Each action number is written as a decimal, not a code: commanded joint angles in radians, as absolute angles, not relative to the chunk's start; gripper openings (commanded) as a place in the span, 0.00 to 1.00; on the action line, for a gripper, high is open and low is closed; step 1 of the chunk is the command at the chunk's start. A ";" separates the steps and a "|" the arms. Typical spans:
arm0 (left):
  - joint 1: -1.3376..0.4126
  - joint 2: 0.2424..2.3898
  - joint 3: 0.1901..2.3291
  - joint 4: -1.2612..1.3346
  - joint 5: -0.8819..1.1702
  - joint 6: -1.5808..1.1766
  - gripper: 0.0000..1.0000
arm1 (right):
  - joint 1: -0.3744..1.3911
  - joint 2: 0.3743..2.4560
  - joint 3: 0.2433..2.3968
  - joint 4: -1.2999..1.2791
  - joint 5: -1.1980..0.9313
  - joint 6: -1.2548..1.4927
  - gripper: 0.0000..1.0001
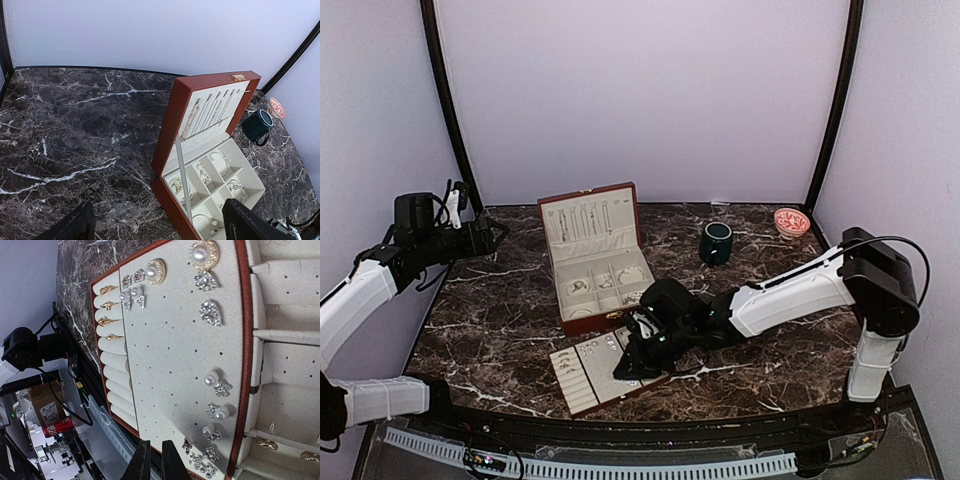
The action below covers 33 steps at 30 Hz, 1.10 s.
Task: Organize the mixed jewelry
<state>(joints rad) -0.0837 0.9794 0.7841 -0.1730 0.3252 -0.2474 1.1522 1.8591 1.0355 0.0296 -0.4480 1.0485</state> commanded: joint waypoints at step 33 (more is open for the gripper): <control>-0.089 0.945 0.767 -0.151 0.312 -0.242 0.91 | 1.064 1.658 0.968 -0.095 -0.298 0.942 0.20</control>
